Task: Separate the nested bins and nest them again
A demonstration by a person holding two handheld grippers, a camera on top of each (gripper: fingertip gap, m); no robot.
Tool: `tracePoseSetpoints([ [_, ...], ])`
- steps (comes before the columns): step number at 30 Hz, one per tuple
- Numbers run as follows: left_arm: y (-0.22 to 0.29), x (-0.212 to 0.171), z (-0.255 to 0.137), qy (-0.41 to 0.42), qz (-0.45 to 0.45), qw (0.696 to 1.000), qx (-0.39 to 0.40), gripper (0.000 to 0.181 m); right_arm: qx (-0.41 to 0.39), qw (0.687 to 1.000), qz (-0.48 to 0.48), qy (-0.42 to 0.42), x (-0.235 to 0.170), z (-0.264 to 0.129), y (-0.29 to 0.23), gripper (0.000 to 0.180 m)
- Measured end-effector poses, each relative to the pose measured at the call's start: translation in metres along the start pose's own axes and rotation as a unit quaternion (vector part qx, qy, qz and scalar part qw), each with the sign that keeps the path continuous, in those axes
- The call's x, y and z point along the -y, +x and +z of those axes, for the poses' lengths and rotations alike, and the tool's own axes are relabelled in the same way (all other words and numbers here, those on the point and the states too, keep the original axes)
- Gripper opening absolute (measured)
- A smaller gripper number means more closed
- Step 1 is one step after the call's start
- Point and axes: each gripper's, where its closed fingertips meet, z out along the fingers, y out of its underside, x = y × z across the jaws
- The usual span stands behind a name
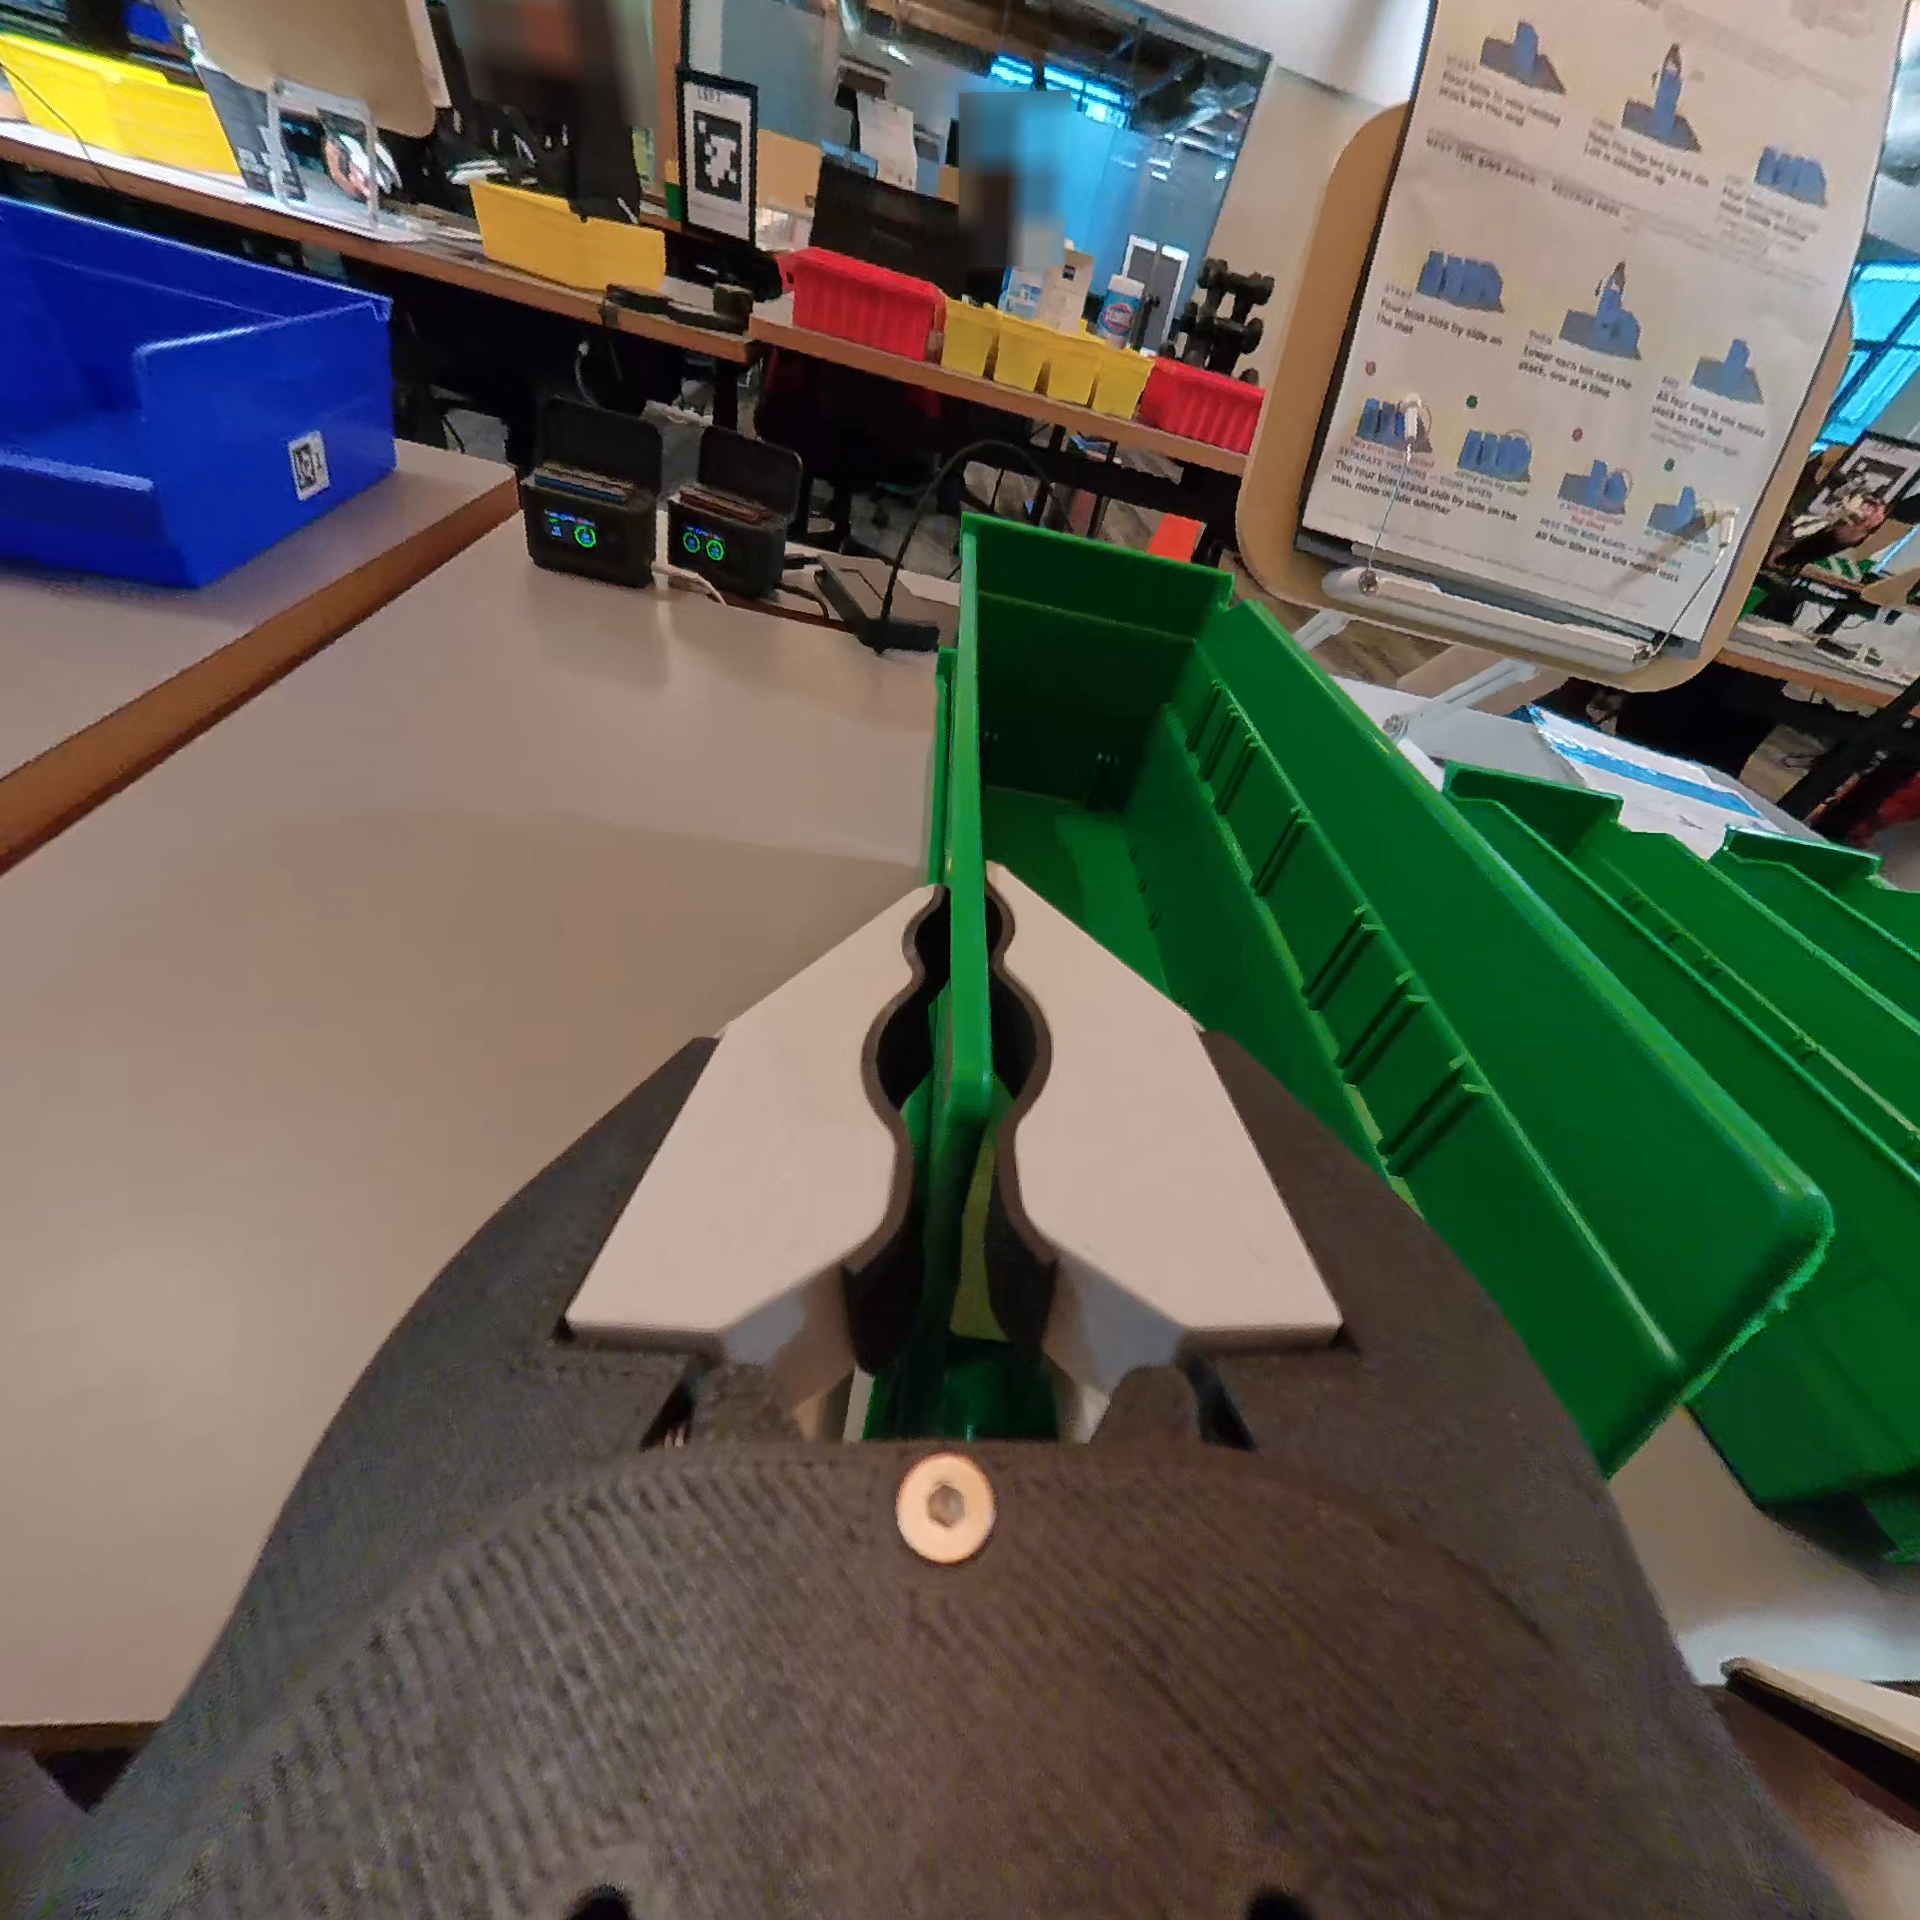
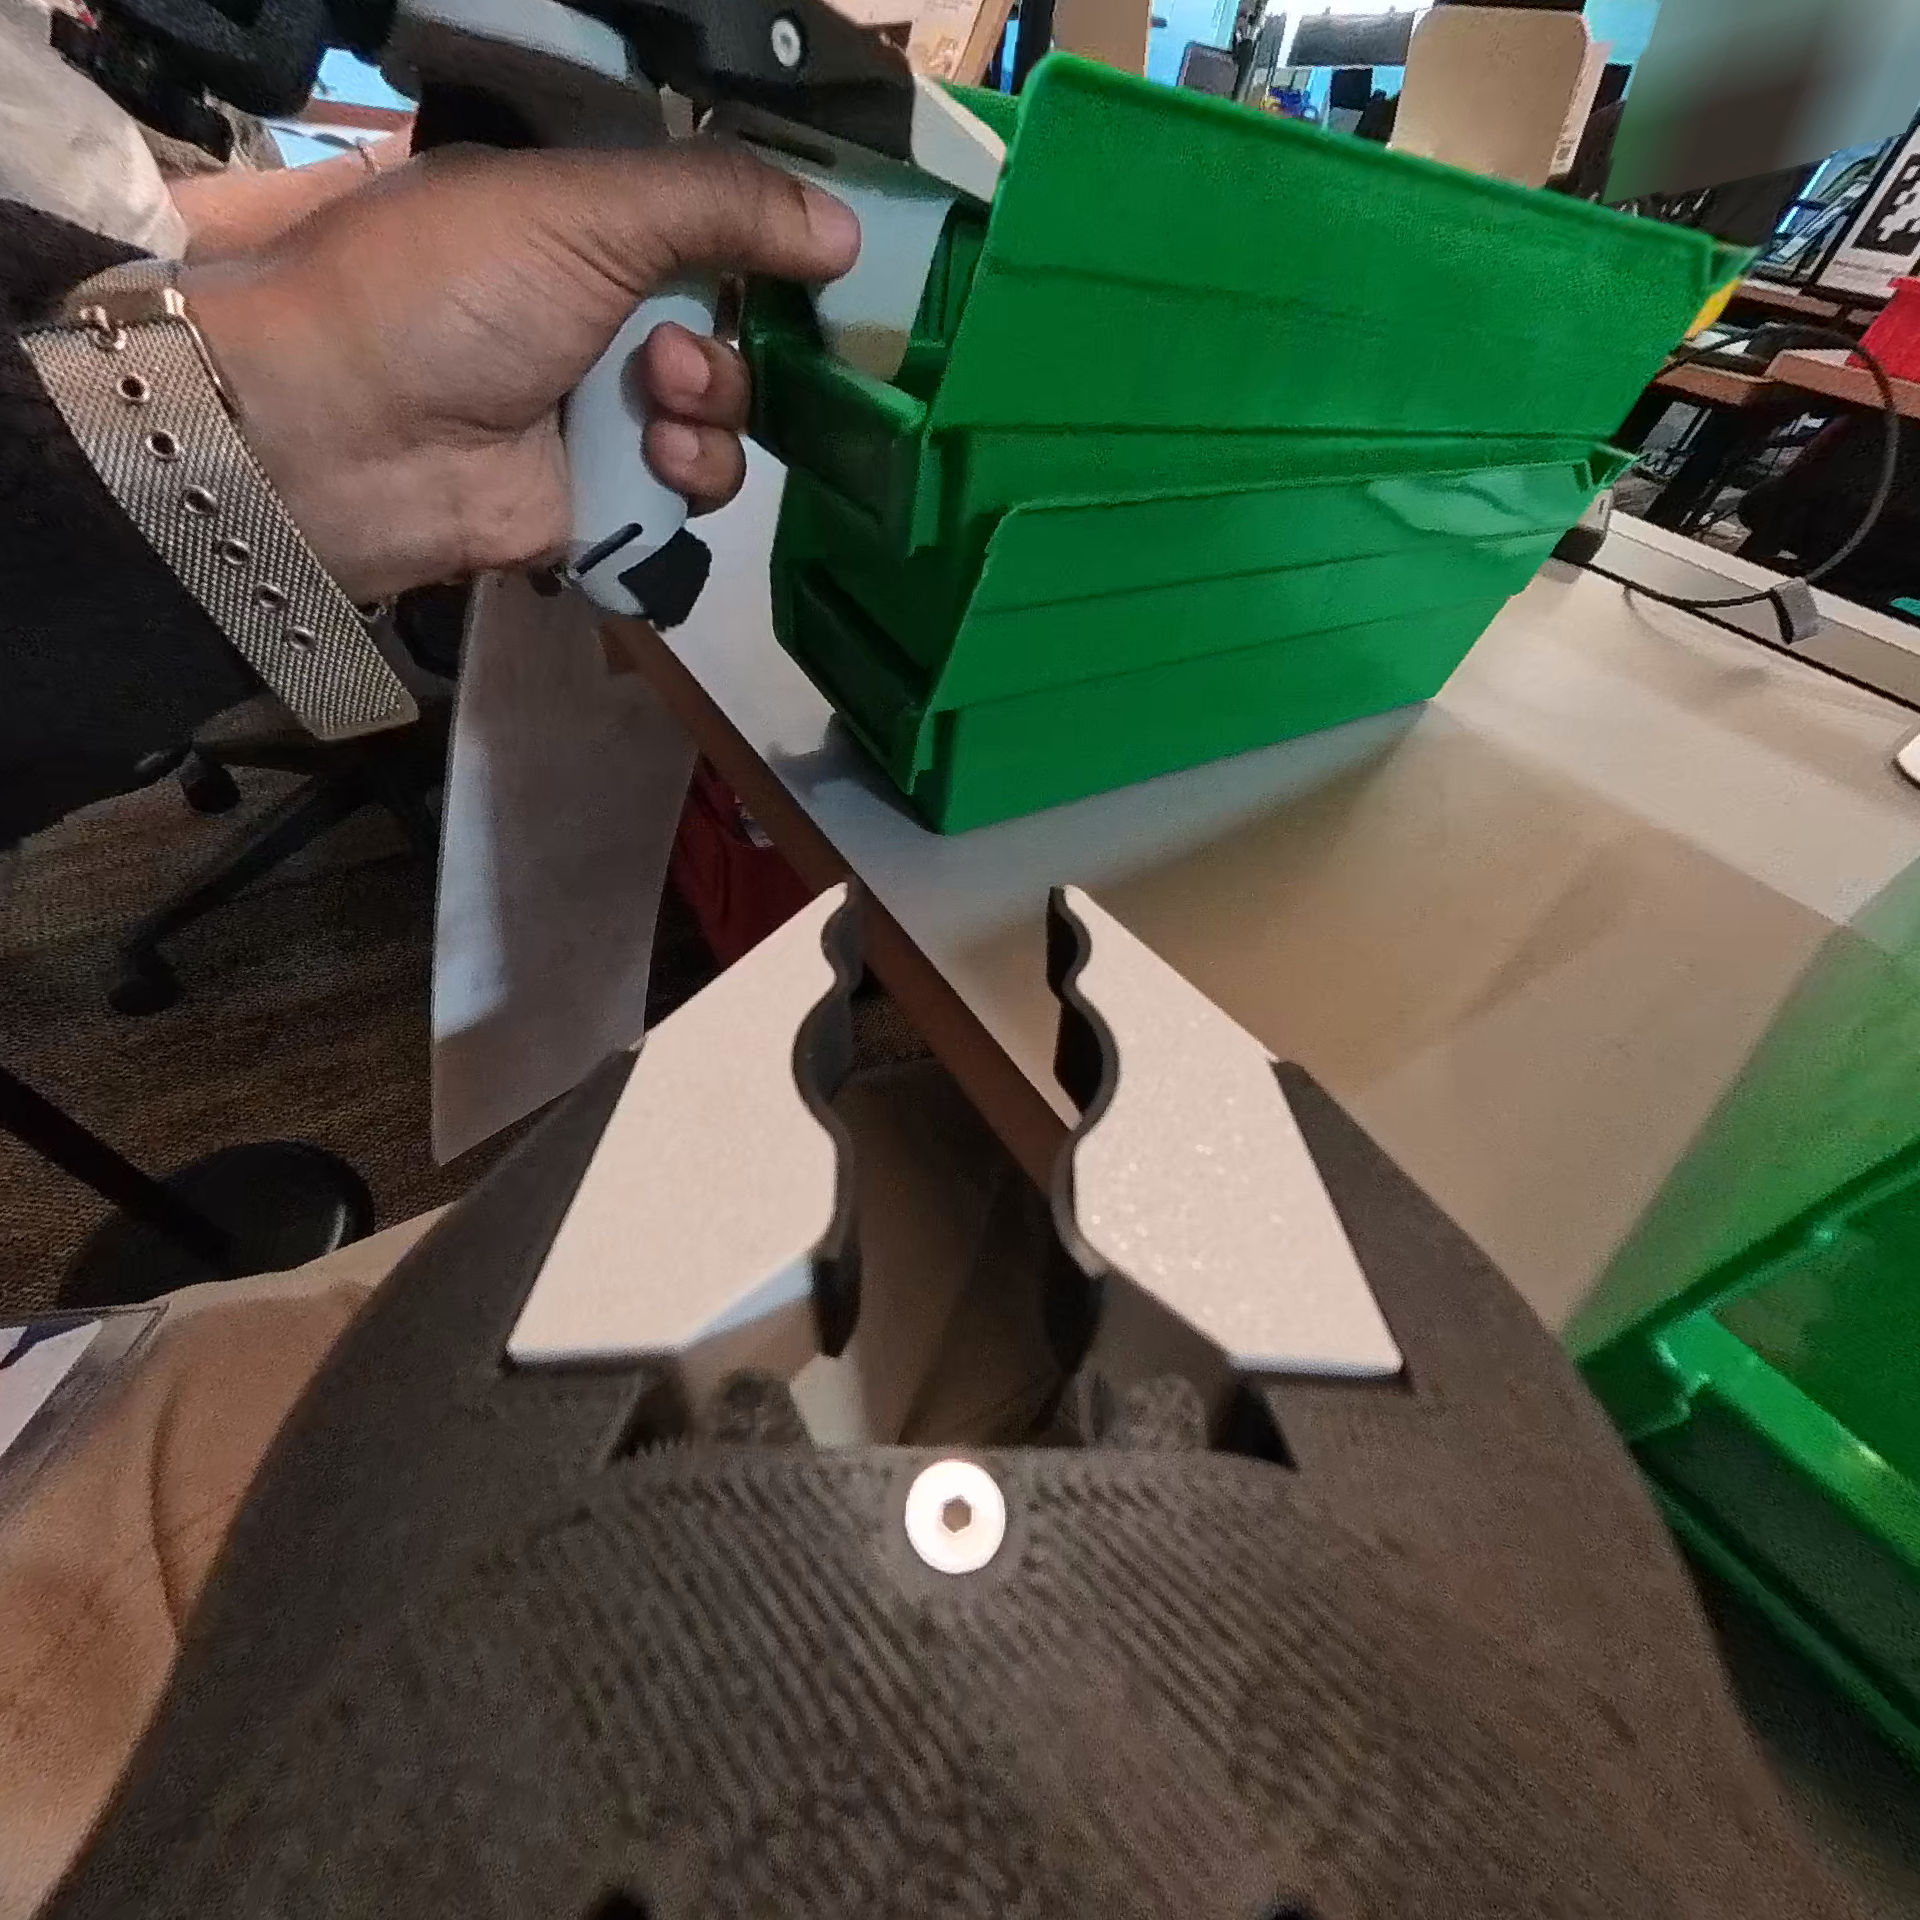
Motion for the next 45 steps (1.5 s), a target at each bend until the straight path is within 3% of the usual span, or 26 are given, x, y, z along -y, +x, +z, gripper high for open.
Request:
tracePoseSetpoints([
  [27,0.000,-0.023,0.006,0.031,-0.002,0.999,0.009,0.003,-0.003,1.000,-0.006,0.009,0.005,-0.004,-0.002,0.034],
  [33,-0.004,-0.026,0.005,0.033,-0.039,0.999,-0.008,0.017,-0.004,1.000,-0.010,0.008,0.005,-0.004,-0.004,0.034],
  [40,-0.004,-0.012,-0.004,0.048,-0.045,0.998,0.003,0.049,-0.007,1.000,-0.005,0.009,0.006,-0.004,0.000,0.034],
  [45,0.010,0.022,-0.022,0.098,0.022,0.995,-0.004,0.068,-0.017,1.000,-0.002,0.017,0.012,-0.009,0.008,0.034],
])
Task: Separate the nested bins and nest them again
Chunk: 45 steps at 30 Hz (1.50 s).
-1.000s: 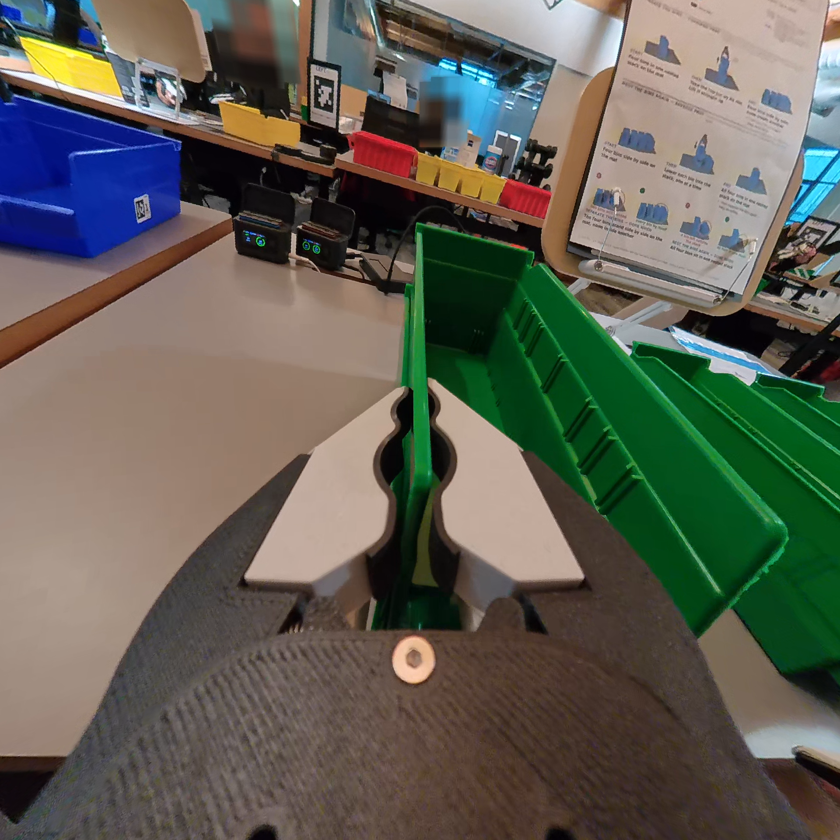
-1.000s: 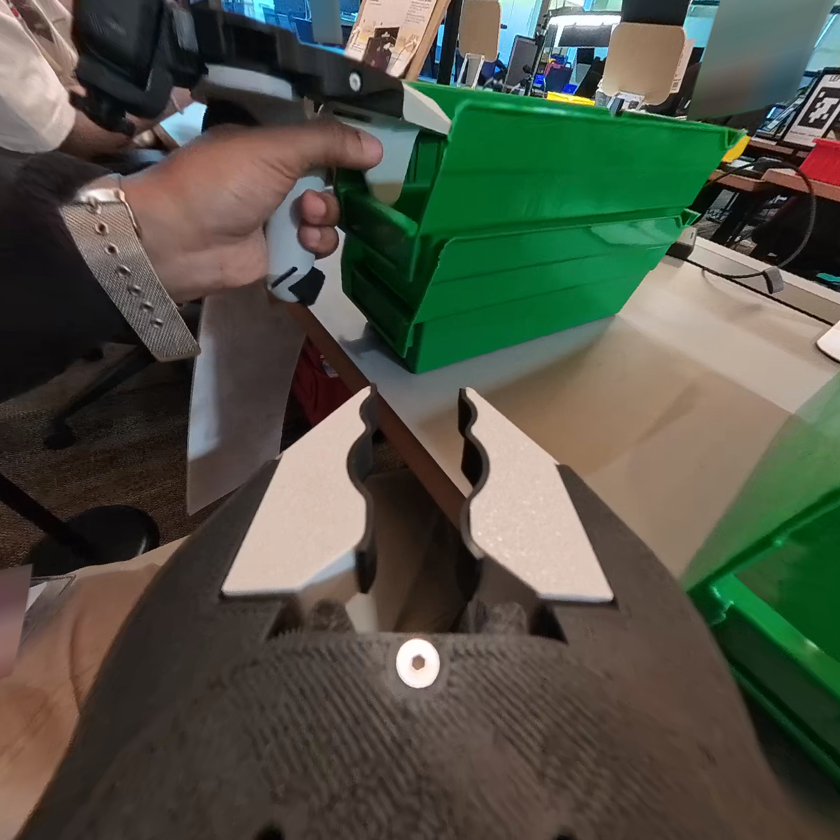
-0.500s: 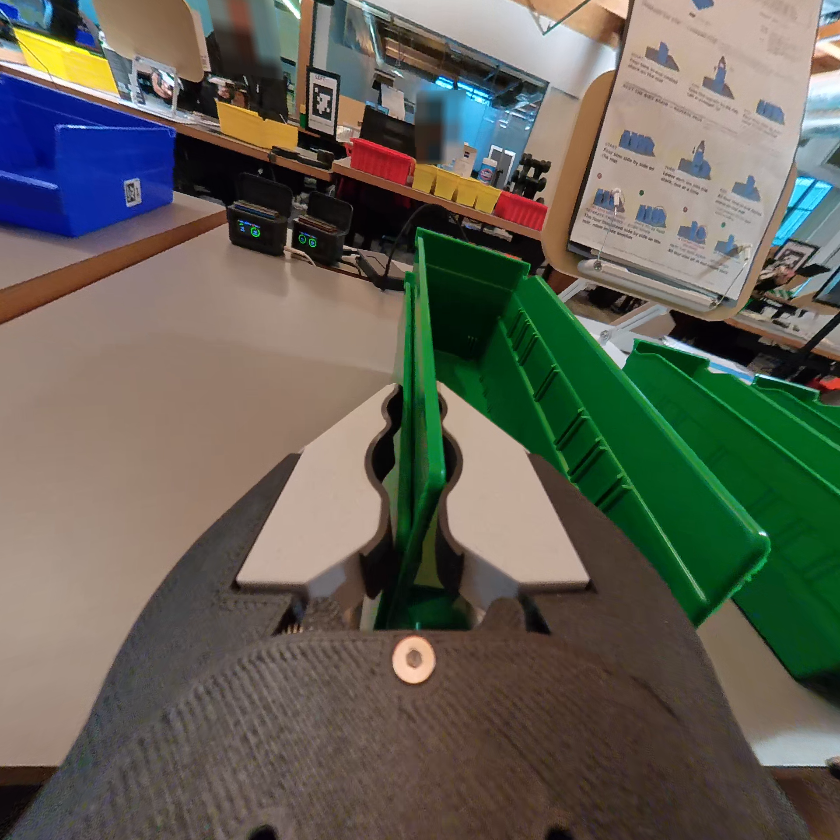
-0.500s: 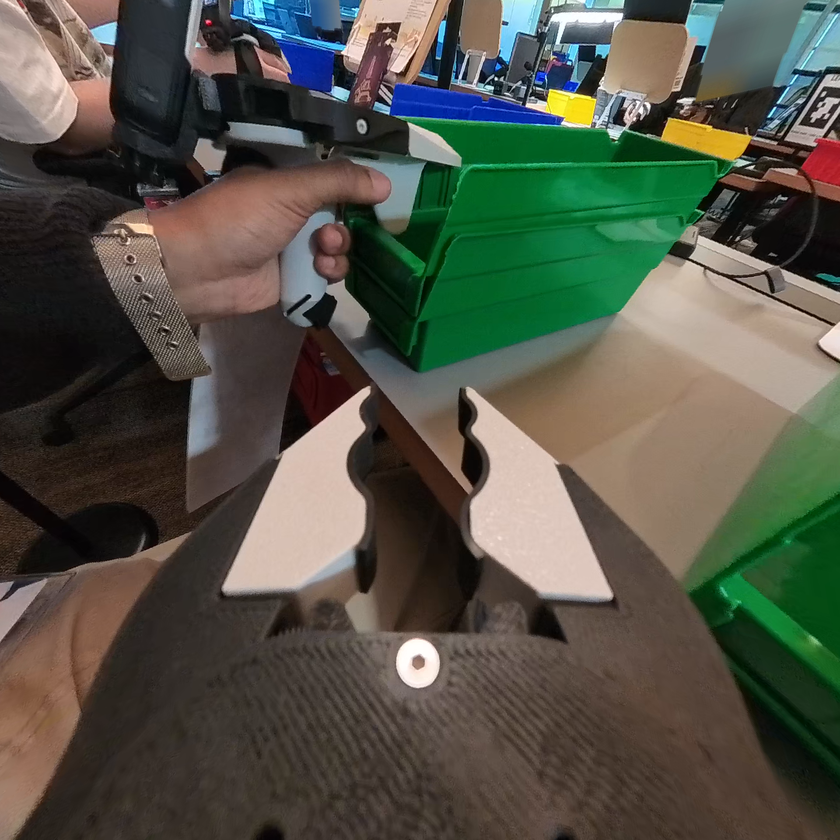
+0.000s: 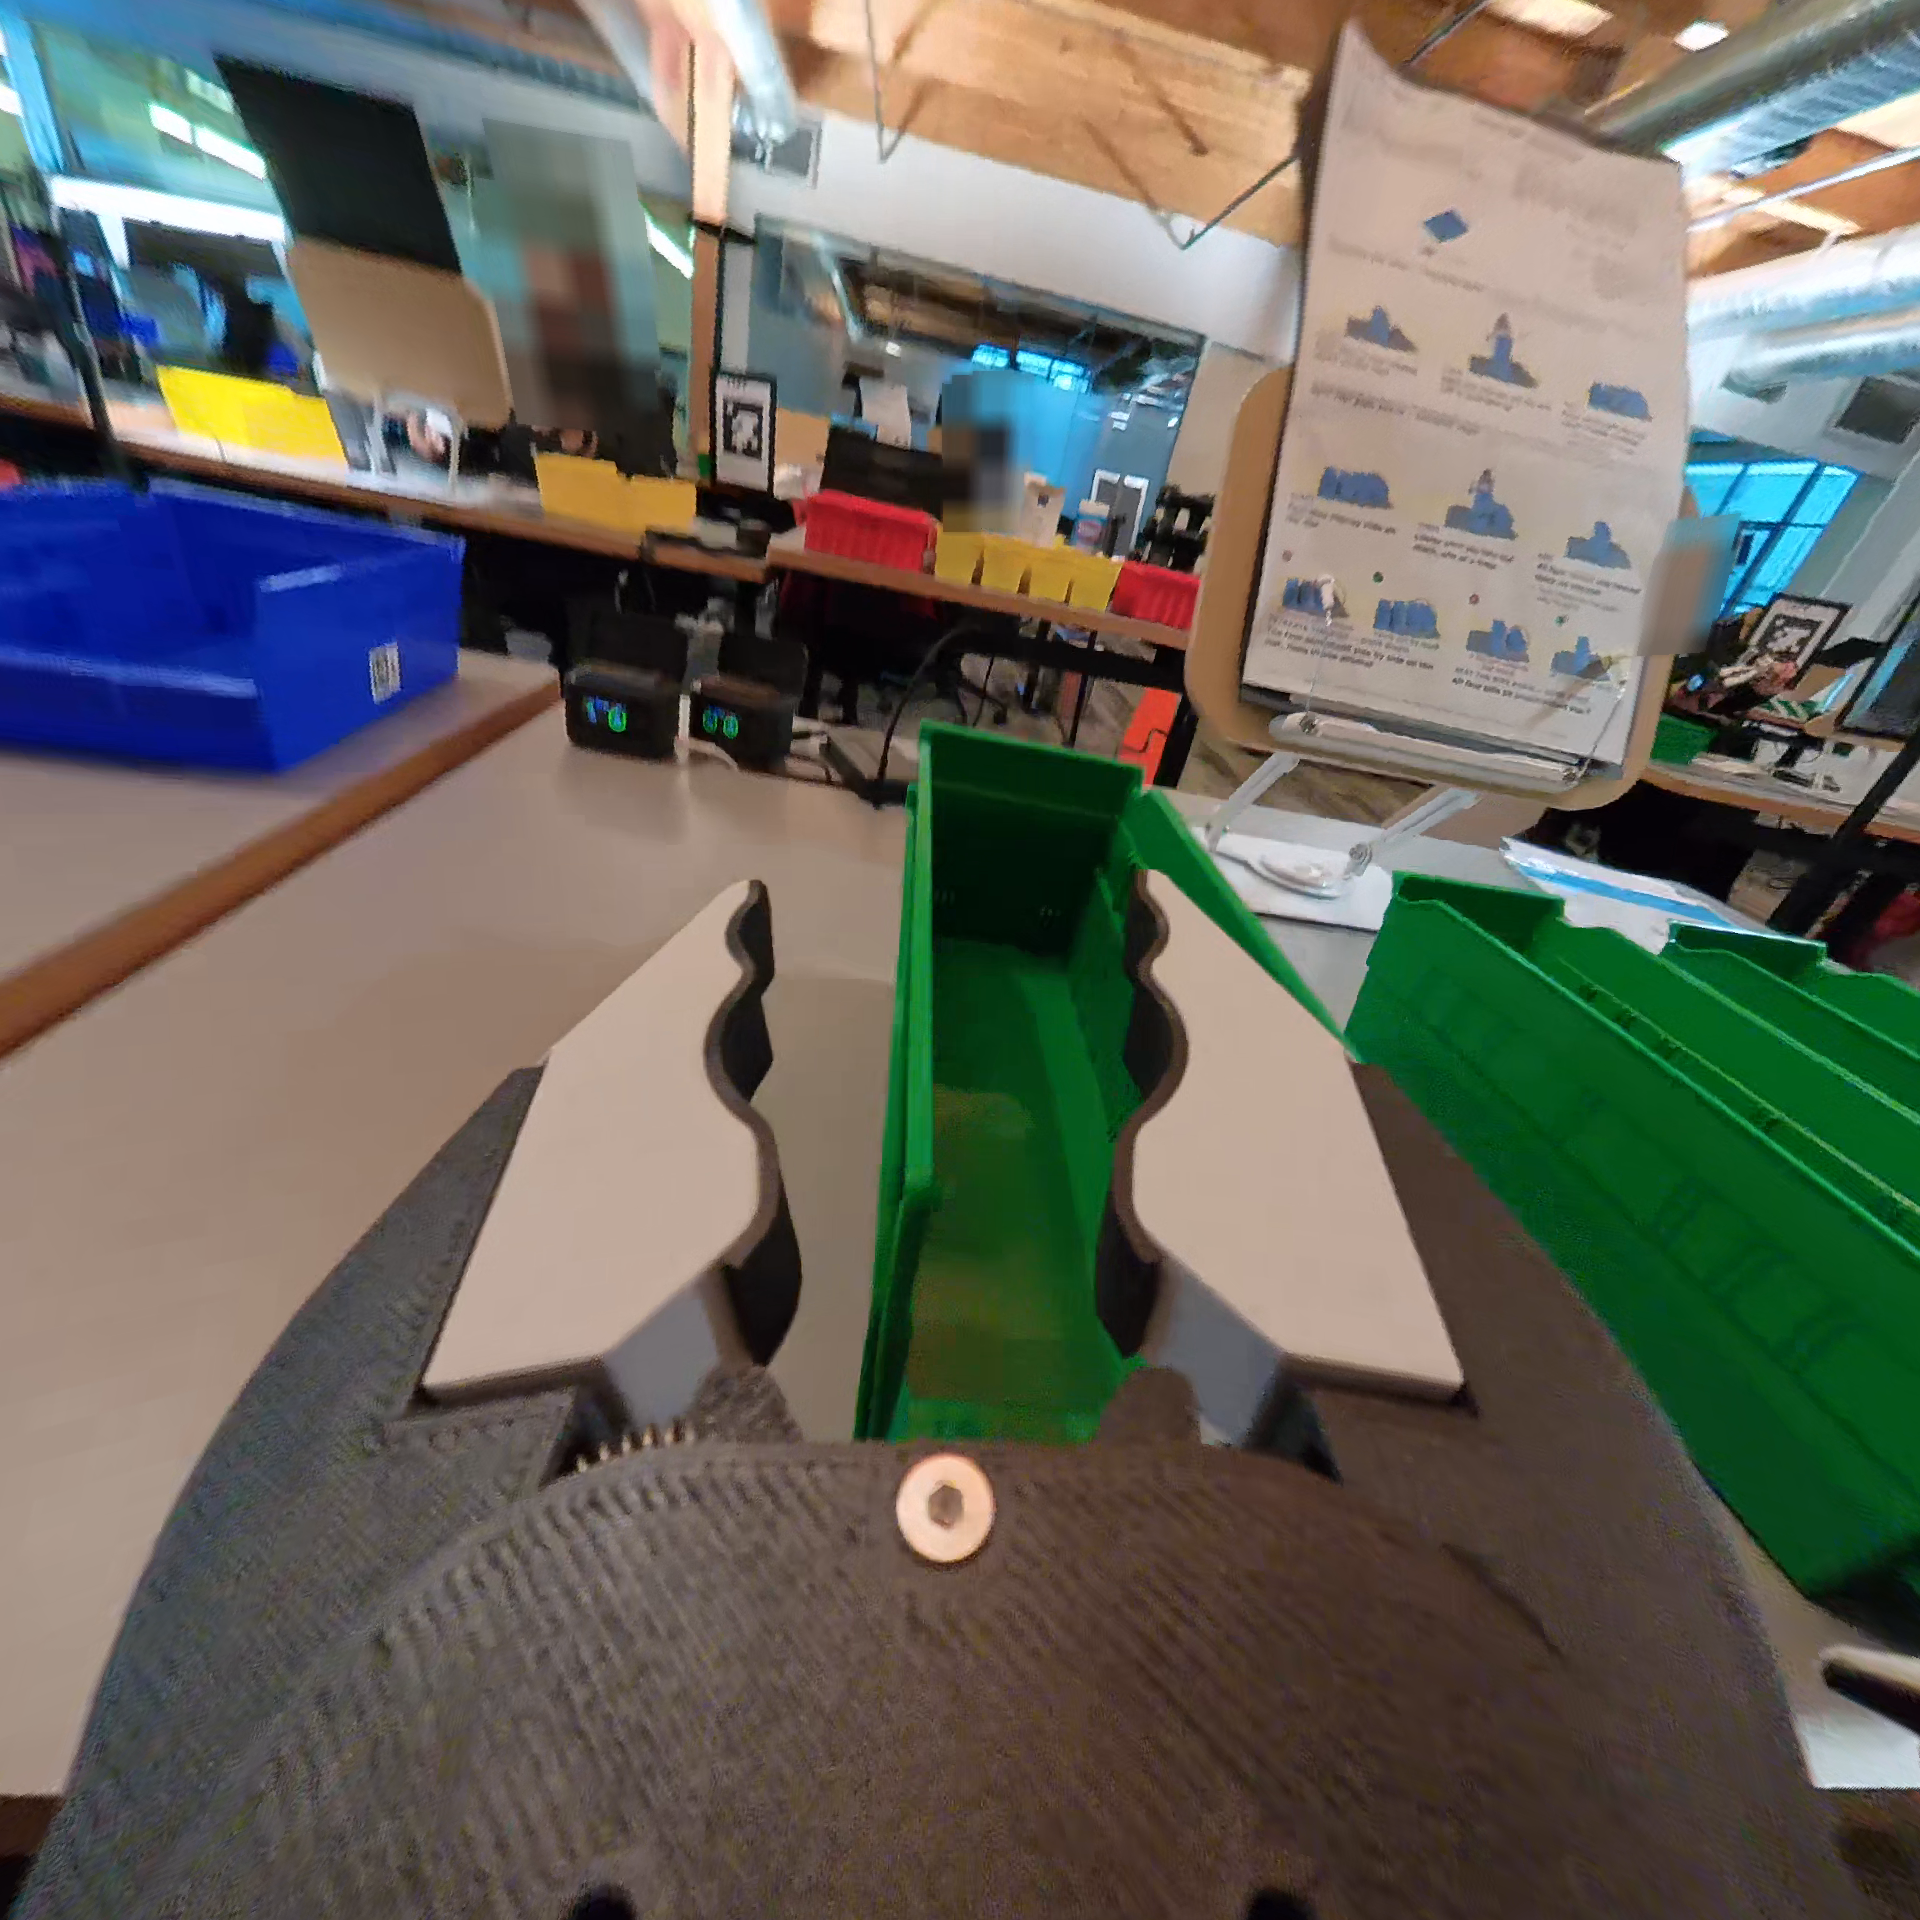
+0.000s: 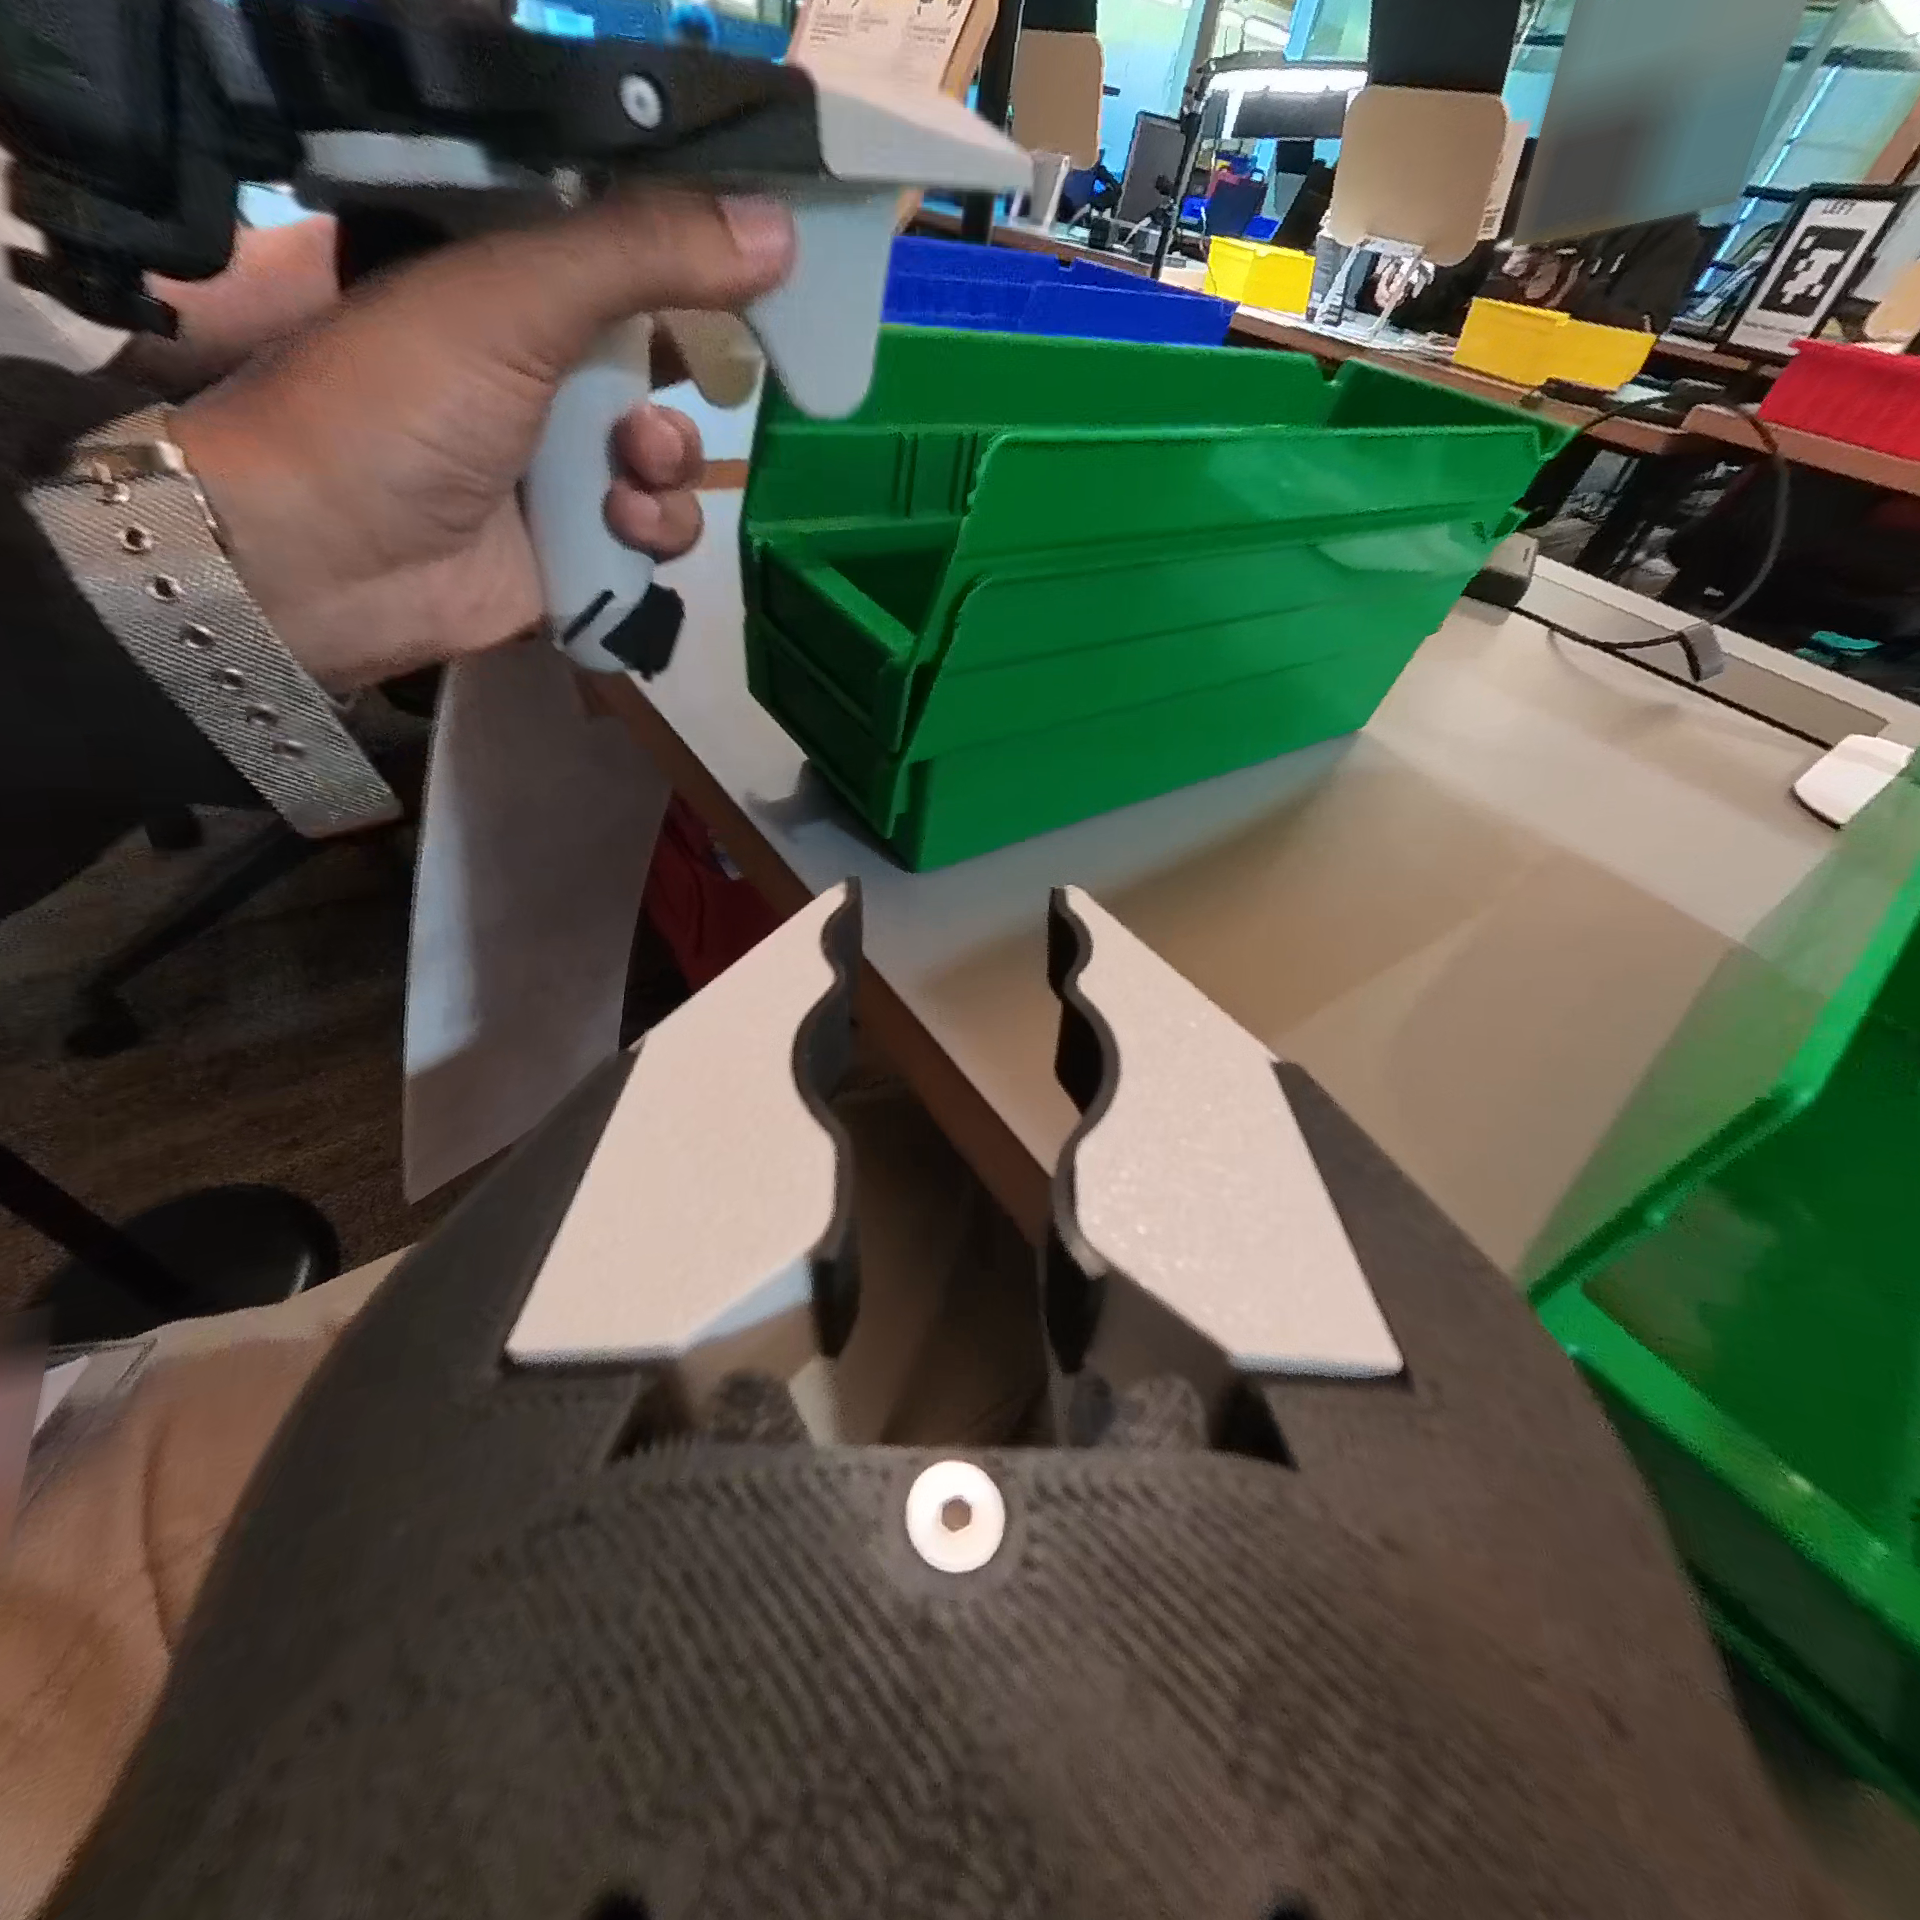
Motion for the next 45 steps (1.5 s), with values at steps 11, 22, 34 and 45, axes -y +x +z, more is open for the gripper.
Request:
tracePoseSetpoints([
  [11,0.138,0.041,-0.049,0.041,-0.002,0.985,-0.169,0.063,-0.074,0.996,0.023,0.045,0.029,-0.050,0.041,0.036],
  [22,0.237,-0.080,-0.078,-0.100,0.017,0.947,-0.304,0.063,-0.263,0.954,0.010,0.145,0.046,-0.172,0.158,0.034],
  [34,0.231,-0.121,-0.068,-0.158,0.019,0.937,-0.310,0.062,-0.422,0.897,0.132,0.018,-0.047,-0.238,0.281,0.053],
  [45,0.235,-0.132,-0.072,-0.181,0.000,0.928,-0.326,0.062,-0.347,0.913,0.197,-0.086,-0.099,-0.198,0.293,0.025],
])
